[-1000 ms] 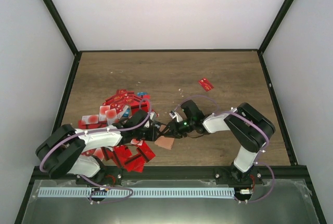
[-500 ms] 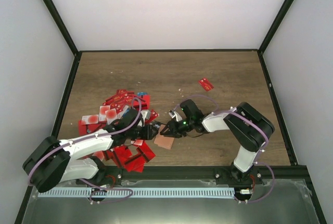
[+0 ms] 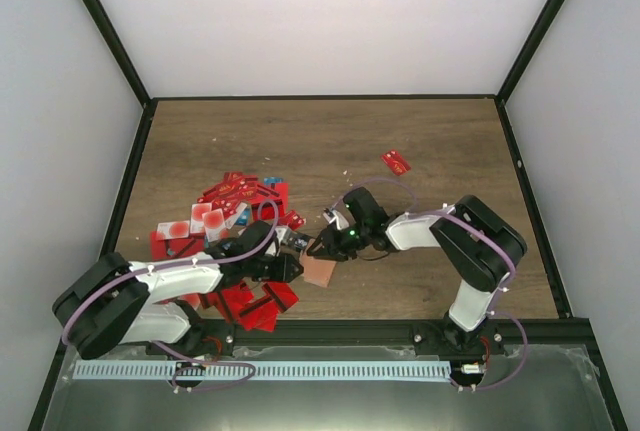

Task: Put the credit cards into the card holder

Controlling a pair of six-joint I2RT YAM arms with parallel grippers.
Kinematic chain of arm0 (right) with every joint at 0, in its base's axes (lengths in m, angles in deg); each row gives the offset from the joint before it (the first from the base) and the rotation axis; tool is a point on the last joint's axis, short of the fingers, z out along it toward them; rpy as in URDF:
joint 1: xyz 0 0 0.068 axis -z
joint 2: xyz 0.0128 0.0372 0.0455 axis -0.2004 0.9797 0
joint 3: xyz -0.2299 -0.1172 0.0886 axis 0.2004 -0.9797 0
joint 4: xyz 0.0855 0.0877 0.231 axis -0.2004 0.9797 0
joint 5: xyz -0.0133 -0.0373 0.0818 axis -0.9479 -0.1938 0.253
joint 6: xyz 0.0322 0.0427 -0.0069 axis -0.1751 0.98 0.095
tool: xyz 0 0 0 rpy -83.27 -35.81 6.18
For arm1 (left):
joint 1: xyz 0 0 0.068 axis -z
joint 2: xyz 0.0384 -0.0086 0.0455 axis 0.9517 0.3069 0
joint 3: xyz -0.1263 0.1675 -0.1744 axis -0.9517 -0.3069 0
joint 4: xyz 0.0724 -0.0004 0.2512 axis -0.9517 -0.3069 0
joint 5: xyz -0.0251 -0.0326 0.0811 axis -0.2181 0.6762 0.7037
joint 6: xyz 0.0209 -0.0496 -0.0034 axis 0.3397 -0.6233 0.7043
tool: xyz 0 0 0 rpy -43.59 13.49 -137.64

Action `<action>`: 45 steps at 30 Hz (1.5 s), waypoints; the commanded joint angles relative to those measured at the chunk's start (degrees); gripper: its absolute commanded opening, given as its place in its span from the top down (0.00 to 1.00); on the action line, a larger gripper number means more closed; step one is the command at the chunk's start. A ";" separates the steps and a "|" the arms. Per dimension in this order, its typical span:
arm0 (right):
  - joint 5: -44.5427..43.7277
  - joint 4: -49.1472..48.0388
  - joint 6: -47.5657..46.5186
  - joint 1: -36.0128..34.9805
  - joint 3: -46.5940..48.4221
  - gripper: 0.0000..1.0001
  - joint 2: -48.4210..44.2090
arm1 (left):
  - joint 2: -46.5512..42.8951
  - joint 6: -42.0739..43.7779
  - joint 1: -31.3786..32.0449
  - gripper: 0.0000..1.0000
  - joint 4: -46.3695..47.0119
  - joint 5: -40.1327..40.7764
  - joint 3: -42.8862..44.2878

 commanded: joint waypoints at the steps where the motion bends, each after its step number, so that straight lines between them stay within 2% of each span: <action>1: -6.89 5.84 -1.59 -0.13 1.89 0.69 -0.80 | 1.92 -1.82 0.72 0.69 2.60 -0.82 -0.92; 10: -11.05 11.65 -3.07 -2.31 6.21 0.66 -0.80 | 2.29 -1.76 2.48 0.69 3.50 -0.37 -0.98; 37: -9.44 8.57 -1.81 -7.10 8.71 0.66 -0.41 | 3.62 -2.90 2.65 0.72 4.34 0.57 -1.88; 45: -12.81 10.86 -2.29 -7.11 9.03 0.66 -2.44 | 3.28 -2.91 2.63 0.72 4.08 0.65 -1.86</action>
